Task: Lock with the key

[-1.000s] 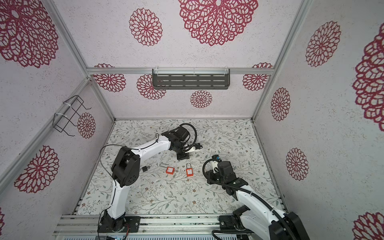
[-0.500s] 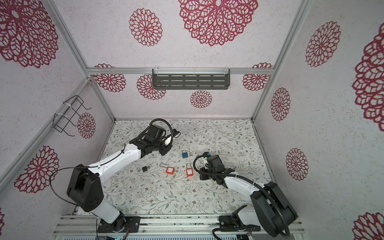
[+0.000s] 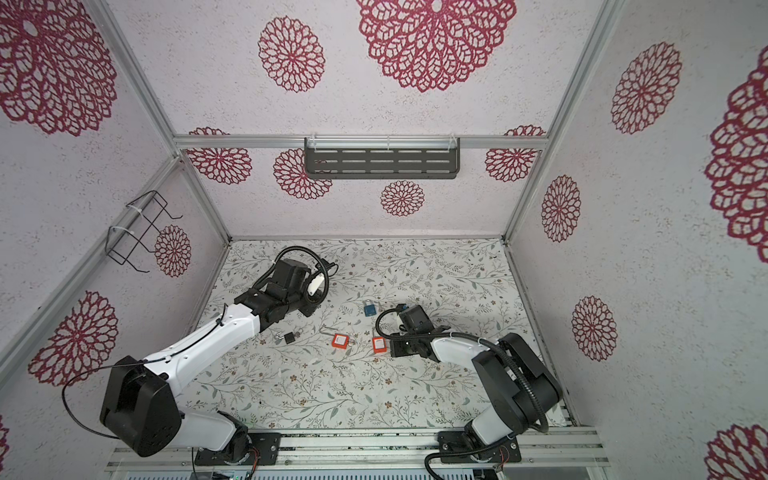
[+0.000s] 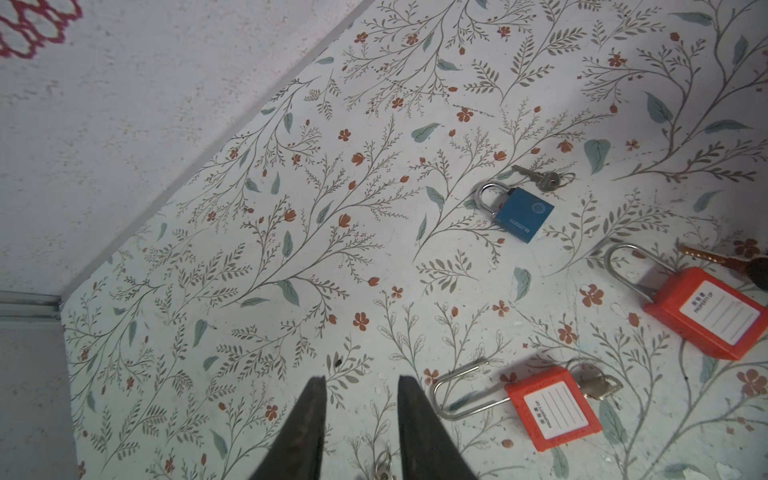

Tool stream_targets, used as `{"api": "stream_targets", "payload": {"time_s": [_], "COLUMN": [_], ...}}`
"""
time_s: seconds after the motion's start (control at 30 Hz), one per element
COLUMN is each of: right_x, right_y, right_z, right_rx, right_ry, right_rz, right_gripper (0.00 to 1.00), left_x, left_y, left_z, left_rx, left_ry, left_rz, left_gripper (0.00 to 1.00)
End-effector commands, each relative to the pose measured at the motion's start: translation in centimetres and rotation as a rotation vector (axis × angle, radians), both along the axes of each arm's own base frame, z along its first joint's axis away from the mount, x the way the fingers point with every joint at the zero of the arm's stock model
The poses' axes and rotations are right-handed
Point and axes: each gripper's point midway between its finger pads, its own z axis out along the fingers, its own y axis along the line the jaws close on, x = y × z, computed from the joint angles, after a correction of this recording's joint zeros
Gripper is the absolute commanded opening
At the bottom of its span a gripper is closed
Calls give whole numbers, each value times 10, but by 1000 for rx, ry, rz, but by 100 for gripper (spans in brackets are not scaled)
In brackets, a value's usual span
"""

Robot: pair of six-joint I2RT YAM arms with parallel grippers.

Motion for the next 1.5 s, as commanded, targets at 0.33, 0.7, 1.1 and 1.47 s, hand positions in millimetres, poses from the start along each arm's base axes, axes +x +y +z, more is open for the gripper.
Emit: {"api": "stream_targets", "payload": {"time_s": [0.33, 0.7, 1.1, 1.47], "right_x": [15, 27, 8, 13], "right_y": [-10, 3, 115, 160], "right_z": [36, 103, 75, 45], "right_rx": [-50, -142, -292, -329], "right_ry": [-144, -349, -320, -237], "right_rz": [-11, 217, 756, 869], "right_gripper": [37, 48, 50, 54], "left_x": [3, -13, -30, -37], "left_y": [8, 44, 120, 120], "left_z": [24, 33, 22, 9], "left_rx": [-104, -329, -585, -617], "left_ry": [-92, -73, 38, 104], "left_rz": [64, 187, 528, 505], "left_gripper": [54, 50, 48, 59]}}
